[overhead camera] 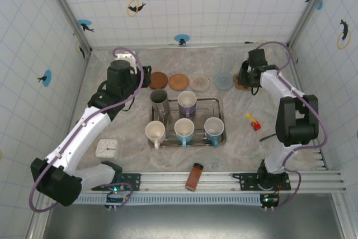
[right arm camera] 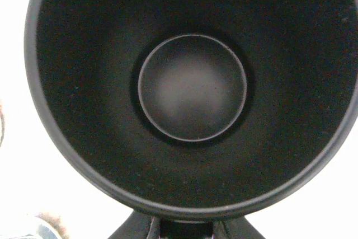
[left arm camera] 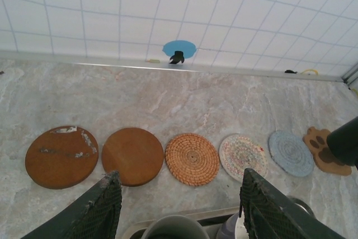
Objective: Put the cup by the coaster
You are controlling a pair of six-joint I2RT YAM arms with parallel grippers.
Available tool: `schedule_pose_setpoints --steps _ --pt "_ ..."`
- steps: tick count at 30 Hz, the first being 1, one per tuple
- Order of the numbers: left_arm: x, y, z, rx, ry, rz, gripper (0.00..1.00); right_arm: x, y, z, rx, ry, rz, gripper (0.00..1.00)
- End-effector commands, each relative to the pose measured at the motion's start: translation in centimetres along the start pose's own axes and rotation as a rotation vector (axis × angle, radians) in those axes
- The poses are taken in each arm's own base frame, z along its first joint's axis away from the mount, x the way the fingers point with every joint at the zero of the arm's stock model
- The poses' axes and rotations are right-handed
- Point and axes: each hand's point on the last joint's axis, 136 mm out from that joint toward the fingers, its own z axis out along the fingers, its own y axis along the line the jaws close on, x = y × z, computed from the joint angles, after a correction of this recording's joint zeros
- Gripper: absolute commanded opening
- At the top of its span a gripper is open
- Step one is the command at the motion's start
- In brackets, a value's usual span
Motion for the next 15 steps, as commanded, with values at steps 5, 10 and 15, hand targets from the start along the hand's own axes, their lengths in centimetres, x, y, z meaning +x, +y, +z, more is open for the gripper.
schedule_pose_setpoints --steps 5,10,15 --pt "-2.6 -1.0 -0.2 0.02 -0.071 0.016 0.57 -5.5 0.3 -0.1 -0.012 -0.16 0.002 0.0" --pt "-2.5 -1.0 0.0 0.022 -0.067 0.014 0.57 -5.6 0.5 0.7 -0.019 -0.158 0.0 0.0" --pt "-2.7 -1.0 -0.1 0.021 -0.072 0.013 0.57 -5.4 0.2 1.0 -0.002 -0.151 -0.007 0.0"
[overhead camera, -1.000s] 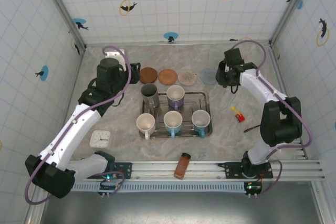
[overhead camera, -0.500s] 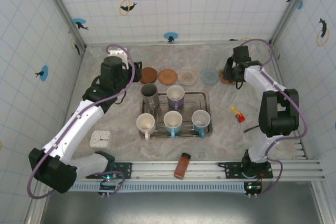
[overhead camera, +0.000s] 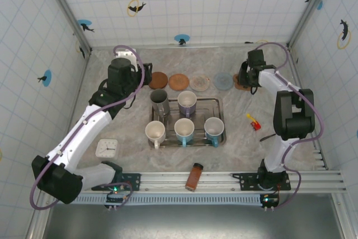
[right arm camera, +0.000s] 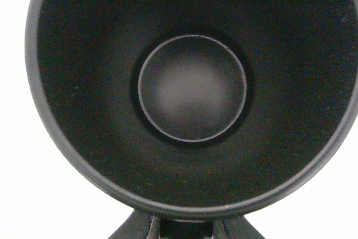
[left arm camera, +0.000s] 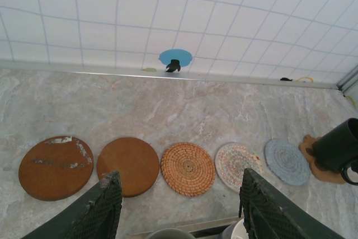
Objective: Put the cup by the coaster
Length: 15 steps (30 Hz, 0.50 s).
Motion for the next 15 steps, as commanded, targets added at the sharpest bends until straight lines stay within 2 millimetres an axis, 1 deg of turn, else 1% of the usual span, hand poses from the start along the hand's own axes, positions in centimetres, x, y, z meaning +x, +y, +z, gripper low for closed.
schedule_pose_setpoints --steps 1,7,15 --pt "-1.67 -0.48 -0.36 0.009 -0.044 0.015 0.57 -5.1 0.43 -1.48 -0.003 -0.157 -0.001 0.0" --pt "-1.67 -0.55 -0.3 0.011 -0.043 0.014 0.57 -4.53 0.08 -1.05 0.019 -0.141 -0.014 0.0" --pt "-1.82 -0.6 -0.31 0.012 -0.046 0.016 0.57 -4.51 0.76 -0.63 -0.008 -0.137 -0.017 0.0"
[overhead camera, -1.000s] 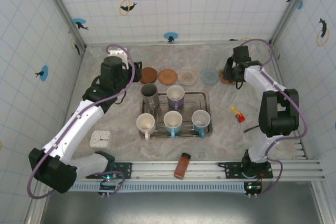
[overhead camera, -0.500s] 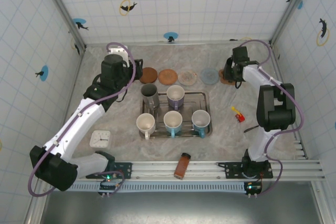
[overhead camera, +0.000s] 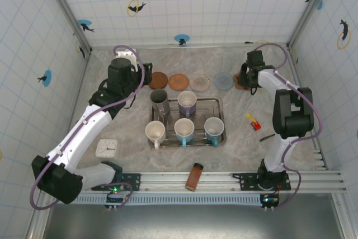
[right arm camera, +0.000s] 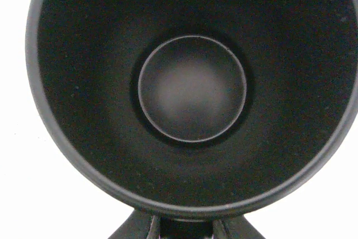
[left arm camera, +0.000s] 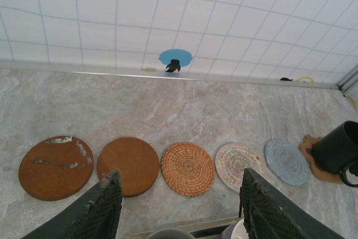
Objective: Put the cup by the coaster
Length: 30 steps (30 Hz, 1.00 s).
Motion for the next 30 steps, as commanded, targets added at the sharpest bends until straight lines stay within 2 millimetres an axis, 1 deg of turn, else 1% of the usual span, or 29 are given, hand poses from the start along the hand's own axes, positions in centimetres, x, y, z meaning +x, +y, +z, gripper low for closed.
schedule_pose_setpoints --steps 1,8,18,19,20,22,25,30 --pt "-1.8 -0.5 -0.3 0.009 -0.046 0.015 0.57 -5.0 0.9 -1.5 -0.027 -0.155 0.005 0.0" --pt "-1.8 -0.6 -0.4 0.014 -0.047 0.016 0.57 -5.0 1.1 -1.6 -0.028 -0.157 0.007 0.0" --pt "-1.7 -0.6 -0.5 0.014 -0.046 0.017 0.57 -4.4 1.1 -1.4 -0.02 -0.138 0.002 0.0" --pt "-1.9 -0.6 -0.6 0.015 -0.049 0.017 0.57 -4.3 1.1 -1.5 -0.017 -0.137 0.0 0.02" --pt "-1.6 -0.6 -0.6 0.013 -0.042 0.018 0.57 -4.3 1.2 -1.6 -0.015 -0.139 -0.001 0.07" --pt "-1.6 -0.6 -0.6 0.013 -0.041 0.018 0.57 -4.1 1.2 -1.7 -0.016 -0.139 -0.005 0.11" --pt "-1.7 -0.5 -0.8 0.012 -0.046 0.017 0.57 -4.0 1.3 -2.0 -0.015 -0.141 -0.006 0.23" --pt "-1.6 -0.5 -1.2 0.012 -0.049 0.017 0.57 -4.0 1.3 -2.5 -0.009 -0.142 -0.008 0.36"
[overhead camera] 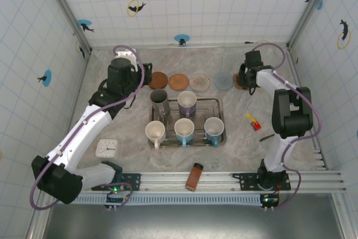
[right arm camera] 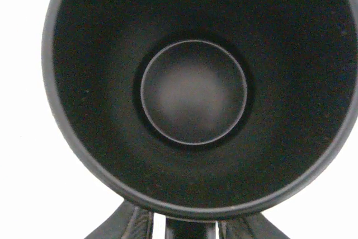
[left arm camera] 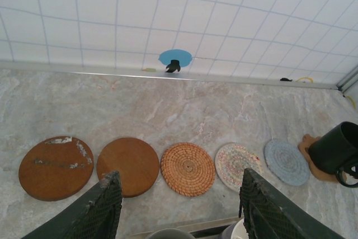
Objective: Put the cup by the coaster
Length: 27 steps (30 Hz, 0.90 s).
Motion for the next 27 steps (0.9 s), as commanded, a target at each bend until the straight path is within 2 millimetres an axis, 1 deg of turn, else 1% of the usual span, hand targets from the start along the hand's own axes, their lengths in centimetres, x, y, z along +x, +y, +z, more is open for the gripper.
schedule_pose_setpoints --steps 1,4,8,11,14,18,21,23,27 --pt "-1.6 -0.4 -1.2 0.011 -0.05 0.017 0.57 -3.9 0.5 -2.7 -0.009 -0.129 0.007 0.39" --pt "-1.6 -0.4 -1.6 0.01 -0.054 0.017 0.57 -4.1 0.4 -3.5 0.001 -0.142 0.009 0.47" --pt "-1.4 -0.1 -2.0 0.002 -0.045 0.017 0.57 -4.4 0.0 -5.0 0.017 -0.161 0.016 0.54" --pt "-1.0 -0.1 -2.2 0.0 -0.025 0.022 0.58 -4.6 -0.1 -6.4 0.022 -0.183 0.026 0.57" --pt "-0.3 -0.2 -2.0 0.008 0.014 0.026 0.62 -4.7 0.1 -8.0 0.015 -0.209 0.042 0.59" --pt "1.8 -0.1 -1.2 -0.002 0.127 0.025 0.64 -4.6 1.3 -9.8 -0.021 -0.247 0.063 0.59" --pt "3.6 0.4 -0.9 -0.029 0.217 0.015 0.65 -4.0 2.7 -10.8 -0.072 -0.262 0.073 0.59" --pt "4.9 0.7 -0.8 -0.041 0.271 0.015 0.65 -3.5 3.5 -11.5 -0.095 -0.274 0.074 0.59" --pt "6.7 1.3 -1.3 -0.064 0.331 0.011 0.65 -2.4 4.1 -12.5 -0.119 -0.292 0.084 0.59"
